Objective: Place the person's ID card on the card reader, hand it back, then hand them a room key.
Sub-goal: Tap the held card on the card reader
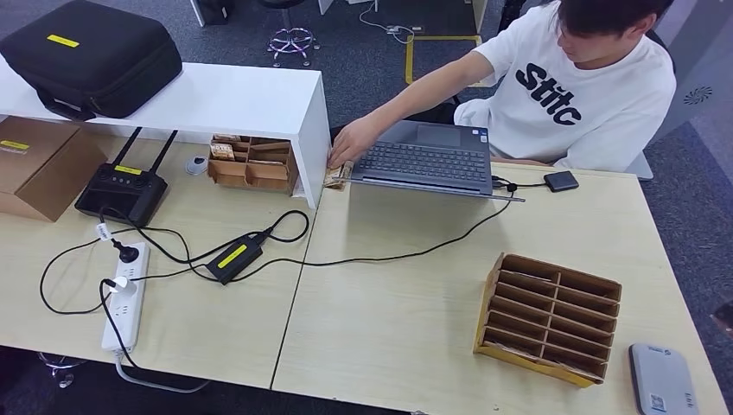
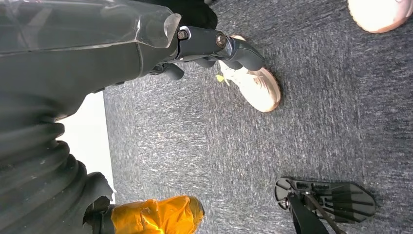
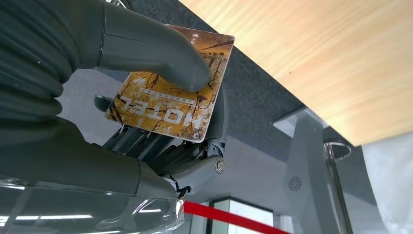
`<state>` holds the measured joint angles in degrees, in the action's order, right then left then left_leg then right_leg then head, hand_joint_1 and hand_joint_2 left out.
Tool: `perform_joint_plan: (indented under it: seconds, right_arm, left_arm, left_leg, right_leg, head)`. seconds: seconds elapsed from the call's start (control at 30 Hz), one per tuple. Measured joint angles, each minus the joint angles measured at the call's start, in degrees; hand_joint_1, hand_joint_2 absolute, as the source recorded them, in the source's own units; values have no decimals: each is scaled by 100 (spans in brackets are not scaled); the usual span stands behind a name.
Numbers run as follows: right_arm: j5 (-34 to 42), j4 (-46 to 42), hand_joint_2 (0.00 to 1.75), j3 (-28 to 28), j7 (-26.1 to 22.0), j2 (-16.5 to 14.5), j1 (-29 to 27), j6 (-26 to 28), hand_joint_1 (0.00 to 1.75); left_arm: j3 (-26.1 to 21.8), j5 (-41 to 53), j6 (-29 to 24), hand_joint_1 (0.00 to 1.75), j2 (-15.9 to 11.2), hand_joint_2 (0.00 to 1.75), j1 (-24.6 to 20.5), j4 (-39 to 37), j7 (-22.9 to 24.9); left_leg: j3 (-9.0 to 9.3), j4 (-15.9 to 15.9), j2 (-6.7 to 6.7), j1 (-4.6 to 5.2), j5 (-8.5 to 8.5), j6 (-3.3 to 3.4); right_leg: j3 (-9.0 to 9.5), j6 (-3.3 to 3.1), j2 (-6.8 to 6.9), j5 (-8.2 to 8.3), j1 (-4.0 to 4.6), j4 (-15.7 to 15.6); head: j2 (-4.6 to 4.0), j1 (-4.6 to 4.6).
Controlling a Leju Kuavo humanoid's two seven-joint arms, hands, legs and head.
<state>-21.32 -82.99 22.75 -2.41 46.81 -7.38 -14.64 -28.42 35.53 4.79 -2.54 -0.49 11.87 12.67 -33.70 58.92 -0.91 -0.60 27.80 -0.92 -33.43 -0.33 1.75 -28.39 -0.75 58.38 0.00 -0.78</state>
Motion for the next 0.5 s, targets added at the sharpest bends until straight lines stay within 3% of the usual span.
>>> perform_joint_plan:
  seconds: [0.23,0.5]
  right_arm:
    - [843,-126,175,-101,-98,663,-404,-700,175]
    - [1360,-264,175,-227,-23,1337,-859,-1074,175]
  left_arm:
    - [-76,40,42,0,-11,175,13,0,-43]
    - [-100,145,78,0,-38,175,13,0,-87]
  left_leg:
    - [0,0,0,0,0,0]
    - [2,0,-3,0,0,0]
  right_leg:
    - [0,0,1,0,0,0]
    - [0,0,-2,0,0,0]
  head:
    - [0,-1]
    - [0,-1]
